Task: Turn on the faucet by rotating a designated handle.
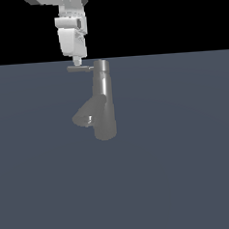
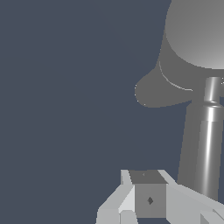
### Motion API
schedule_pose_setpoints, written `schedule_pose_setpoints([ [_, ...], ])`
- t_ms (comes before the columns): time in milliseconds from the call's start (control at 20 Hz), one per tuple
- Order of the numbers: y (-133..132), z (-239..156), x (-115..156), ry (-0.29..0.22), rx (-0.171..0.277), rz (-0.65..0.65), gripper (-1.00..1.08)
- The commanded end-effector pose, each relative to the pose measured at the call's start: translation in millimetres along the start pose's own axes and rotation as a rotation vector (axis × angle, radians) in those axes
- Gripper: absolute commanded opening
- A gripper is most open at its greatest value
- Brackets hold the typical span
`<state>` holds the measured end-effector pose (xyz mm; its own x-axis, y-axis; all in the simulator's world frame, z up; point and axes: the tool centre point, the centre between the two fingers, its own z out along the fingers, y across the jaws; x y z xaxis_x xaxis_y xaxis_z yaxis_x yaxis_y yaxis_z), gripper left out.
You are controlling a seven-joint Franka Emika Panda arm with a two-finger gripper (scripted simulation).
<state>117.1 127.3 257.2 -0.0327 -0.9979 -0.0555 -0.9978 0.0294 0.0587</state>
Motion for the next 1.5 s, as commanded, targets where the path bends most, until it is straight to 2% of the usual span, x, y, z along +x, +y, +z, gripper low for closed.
schedule_pose_setpoints([
  [0, -5, 9, -3, 0.004, 0.000, 0.031, -1.00],
  [600, -10, 21, -6, 0.010, -0.002, 0.067, -1.00],
  [1450, 33, 4, -12, 0.010, -0.002, 0.067, -1.00],
])
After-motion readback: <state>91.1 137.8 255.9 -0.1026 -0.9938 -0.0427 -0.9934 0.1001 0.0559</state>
